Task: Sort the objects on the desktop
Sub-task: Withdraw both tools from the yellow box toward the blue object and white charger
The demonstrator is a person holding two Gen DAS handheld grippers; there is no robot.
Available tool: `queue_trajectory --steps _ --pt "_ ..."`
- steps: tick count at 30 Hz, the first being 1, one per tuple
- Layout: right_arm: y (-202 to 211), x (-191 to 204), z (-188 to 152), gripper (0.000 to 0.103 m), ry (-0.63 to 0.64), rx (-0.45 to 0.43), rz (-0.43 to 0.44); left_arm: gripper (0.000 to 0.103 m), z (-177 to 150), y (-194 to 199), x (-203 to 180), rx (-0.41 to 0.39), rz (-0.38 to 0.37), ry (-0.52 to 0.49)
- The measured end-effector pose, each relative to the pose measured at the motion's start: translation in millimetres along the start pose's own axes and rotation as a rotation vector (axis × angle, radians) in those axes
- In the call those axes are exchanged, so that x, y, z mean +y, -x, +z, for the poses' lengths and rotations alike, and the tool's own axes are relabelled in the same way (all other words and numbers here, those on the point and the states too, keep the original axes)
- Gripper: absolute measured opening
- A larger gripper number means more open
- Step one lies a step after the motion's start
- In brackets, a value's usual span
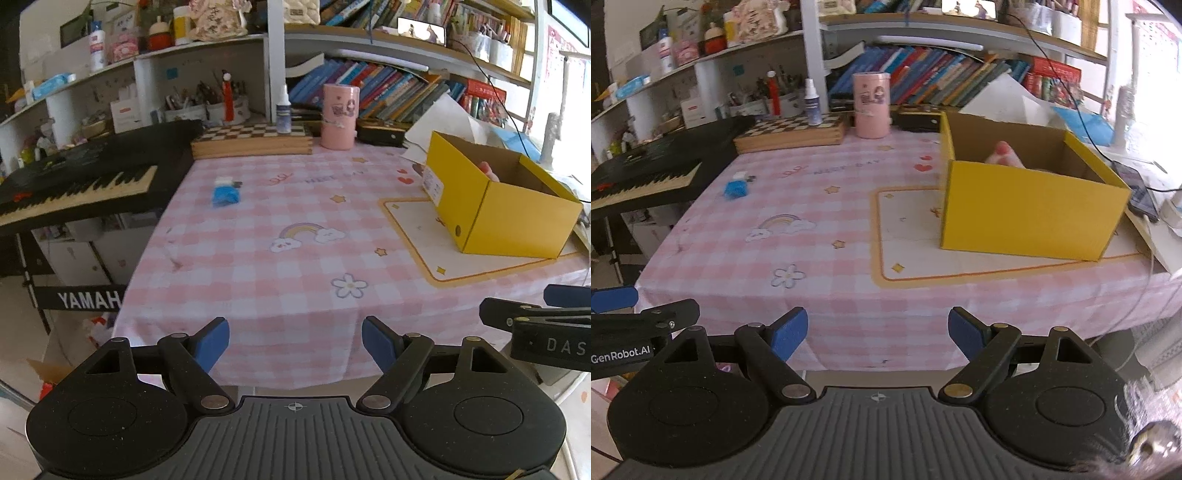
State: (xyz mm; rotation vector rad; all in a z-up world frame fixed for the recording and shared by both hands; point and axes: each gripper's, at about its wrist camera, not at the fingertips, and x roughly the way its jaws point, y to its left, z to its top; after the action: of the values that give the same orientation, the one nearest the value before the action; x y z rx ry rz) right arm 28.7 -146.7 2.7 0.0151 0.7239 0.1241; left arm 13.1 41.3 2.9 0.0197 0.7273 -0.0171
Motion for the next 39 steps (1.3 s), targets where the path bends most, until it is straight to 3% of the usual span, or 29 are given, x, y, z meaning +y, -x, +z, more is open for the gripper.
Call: queue_trajectory --steps 15,28,34,39 --pt "-9.5 38.1 13.4 0.080 0.089 -0.010 0.085 0.081 -2.0 0.6 34.6 0.002 0.060 0.073" --pt "-46.2 45.3 33.3 0.079 0.111 0.005 0.148 0.081 9.7 -22.9 40.5 0.017 0.087 0.081" --pt "-73.4 44.8 53.2 0.076 0.133 0.032 0.175 0.081 24.0 -43.5 41.1 0.023 0.090 0.100" --pt "-97.2 42.0 84.4 0.068 0.138 0.003 0.207 0.081 44.6 -64.4 43.1 -0.002 0.092 0.126"
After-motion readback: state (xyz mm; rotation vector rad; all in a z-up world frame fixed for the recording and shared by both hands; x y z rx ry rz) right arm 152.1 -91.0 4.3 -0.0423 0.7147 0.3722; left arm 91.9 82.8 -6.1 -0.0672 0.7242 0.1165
